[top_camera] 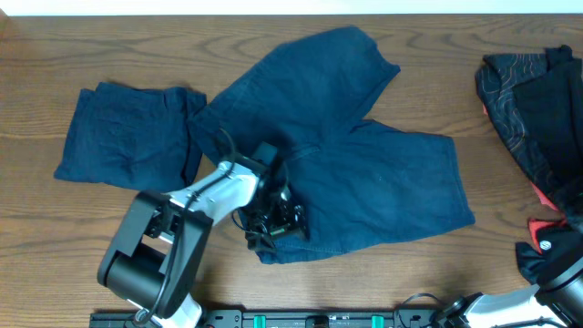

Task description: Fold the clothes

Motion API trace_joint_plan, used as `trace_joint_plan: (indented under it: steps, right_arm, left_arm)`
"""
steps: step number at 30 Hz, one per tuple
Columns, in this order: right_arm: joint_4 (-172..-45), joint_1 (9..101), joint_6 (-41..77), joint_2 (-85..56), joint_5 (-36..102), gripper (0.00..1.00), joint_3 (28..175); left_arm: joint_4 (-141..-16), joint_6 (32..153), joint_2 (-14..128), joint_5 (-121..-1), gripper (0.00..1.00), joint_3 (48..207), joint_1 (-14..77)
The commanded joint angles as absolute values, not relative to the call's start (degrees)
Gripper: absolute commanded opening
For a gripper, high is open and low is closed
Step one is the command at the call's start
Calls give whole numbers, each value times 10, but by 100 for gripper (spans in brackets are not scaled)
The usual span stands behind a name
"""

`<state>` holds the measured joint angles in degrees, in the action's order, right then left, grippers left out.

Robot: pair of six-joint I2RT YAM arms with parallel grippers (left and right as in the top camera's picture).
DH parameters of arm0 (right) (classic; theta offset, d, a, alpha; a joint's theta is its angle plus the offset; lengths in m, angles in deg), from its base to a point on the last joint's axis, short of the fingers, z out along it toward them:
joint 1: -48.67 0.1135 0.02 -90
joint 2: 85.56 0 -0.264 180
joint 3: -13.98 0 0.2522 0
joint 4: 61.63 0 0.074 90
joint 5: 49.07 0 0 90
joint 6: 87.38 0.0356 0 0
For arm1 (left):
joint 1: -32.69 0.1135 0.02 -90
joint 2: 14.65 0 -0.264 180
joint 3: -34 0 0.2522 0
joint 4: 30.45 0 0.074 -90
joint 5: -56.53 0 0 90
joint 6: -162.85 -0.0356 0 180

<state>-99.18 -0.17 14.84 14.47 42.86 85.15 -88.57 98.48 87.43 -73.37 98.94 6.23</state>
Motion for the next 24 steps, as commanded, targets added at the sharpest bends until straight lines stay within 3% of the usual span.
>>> trace_joint_plan:
  steps: [1,4,8,15,24]
  right_arm:
    - [-1020,17,118,144,278,23,911]
    - [-1075,49,92,144,230,34,938]
    - [-1182,107,85,144,227,43,944]
    - [-1286,181,73,144,239,47,910]
    - [-1272,258,90,144,259,54,832]
  left_arm:
    - [-868,953,885,-645,85,1005,102]
    - [-868,951,881,-632,85,1016,130]
    - [-892,931,842,-632,95,1024,148]
    - [-1001,958,702,-522,98,1024,149]
    - [-1032,1086,643,-477,98,971,149]
